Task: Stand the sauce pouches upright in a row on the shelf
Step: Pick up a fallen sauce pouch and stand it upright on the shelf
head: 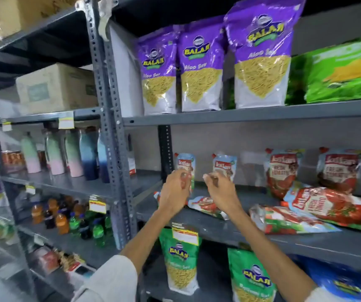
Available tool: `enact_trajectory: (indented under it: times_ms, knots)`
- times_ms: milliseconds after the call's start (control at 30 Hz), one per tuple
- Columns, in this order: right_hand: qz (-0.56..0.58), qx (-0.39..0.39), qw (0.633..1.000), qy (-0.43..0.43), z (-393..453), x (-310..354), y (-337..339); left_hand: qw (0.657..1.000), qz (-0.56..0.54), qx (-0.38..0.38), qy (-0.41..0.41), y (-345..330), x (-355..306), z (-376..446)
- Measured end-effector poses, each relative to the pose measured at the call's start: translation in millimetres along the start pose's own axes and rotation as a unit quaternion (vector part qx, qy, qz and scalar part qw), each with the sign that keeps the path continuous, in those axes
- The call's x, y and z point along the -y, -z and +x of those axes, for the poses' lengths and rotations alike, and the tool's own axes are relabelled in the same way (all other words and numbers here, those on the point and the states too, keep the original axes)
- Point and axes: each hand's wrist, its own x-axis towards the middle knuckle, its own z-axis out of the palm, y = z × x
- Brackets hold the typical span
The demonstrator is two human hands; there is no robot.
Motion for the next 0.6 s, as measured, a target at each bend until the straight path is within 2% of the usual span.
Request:
enact_trajectory:
  times_ms: [33, 133, 233, 333, 400, 467, 600]
  knots:
    - [0.003, 0.049, 0.998, -0.025, 6, -1, -18, 0.998, -0.046, -0.005, 0.036, 6, 15, 5]
    - [-0.011, 0.162, 0.981, -0.106, 28, 4, -71, 0.988, -0.079, -0.005, 0.130, 15, 69, 27]
    - [0.018, 0.188, 0.967, -0.173, 54, -2, -125, 0.966, -0.126, 0.021, 0.224, 15, 106, 43]
    - [-0.039, 0.164, 0.967, -0.192, 75, -10, -161, 0.909, -0.220, 0.056, 0.350, 9, 136, 55]
    - [-0.094, 0.149, 0.963, -0.202, 87, -18, -177, 0.847, -0.295, 0.098, 0.431, 3, 150, 61]
    - [-0.138, 0.167, 0.950, -0.225, 98, -29, -189, 0.789, -0.351, 0.142, 0.483, 2, 155, 65]
    - [-0.130, 0.232, 0.926, -0.268, 109, -43, -210, 0.761, -0.371, 0.211, 0.488, -1, 171, 81]
